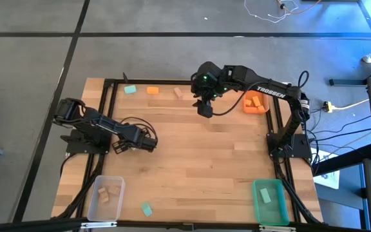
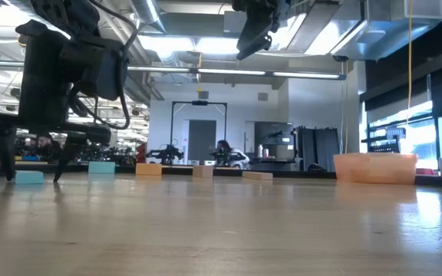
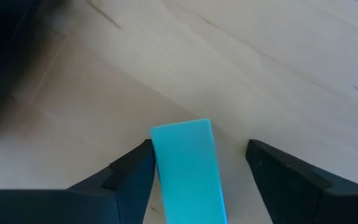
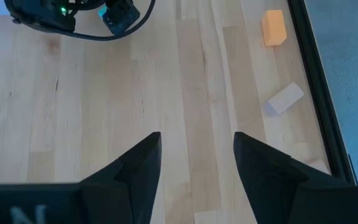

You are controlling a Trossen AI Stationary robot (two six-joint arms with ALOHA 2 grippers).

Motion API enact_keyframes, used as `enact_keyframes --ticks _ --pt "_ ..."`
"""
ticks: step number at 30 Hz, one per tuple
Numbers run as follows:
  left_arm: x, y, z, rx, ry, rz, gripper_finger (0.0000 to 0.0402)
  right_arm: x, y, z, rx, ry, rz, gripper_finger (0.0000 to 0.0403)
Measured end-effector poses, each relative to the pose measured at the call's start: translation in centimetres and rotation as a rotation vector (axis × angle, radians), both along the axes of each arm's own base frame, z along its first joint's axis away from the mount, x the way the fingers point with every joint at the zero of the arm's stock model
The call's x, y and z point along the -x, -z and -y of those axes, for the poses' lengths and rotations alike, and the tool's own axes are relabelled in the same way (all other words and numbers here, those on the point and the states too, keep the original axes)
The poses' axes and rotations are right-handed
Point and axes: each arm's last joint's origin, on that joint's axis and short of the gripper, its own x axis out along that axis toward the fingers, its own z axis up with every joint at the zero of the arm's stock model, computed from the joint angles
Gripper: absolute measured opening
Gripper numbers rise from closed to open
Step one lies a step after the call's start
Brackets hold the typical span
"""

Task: Sort & place blocks by color
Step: Put the blue block into the green bin

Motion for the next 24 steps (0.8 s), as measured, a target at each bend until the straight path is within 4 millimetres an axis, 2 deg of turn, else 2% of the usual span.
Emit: enact_keyframes --ticks 5,12,19,24 --pt "-0.13 0.15 0.03 0.015 0.033 0.015 0.0201 0.01 0.01 0.0 0.0 0.0 -0.001 0.0201" --pt "-0.26 0.17 0.02 0.035 0.18 -0.007 0.0126 0.01 0.01 0.0 0.003 -0.004 -0.002 0.0201" --pt "-0.39 0.06 0.03 0.055 0.275 -0.03 0.0122 0.01 0.02 0.0 0.022 -0.029 -0.003 0.0201" --pt "-0.9 -0.6 0.01 0.078 0.408 -0.028 0.0122 0.01 0.01 0.0 0.0 0.003 -0.001 0.0201"
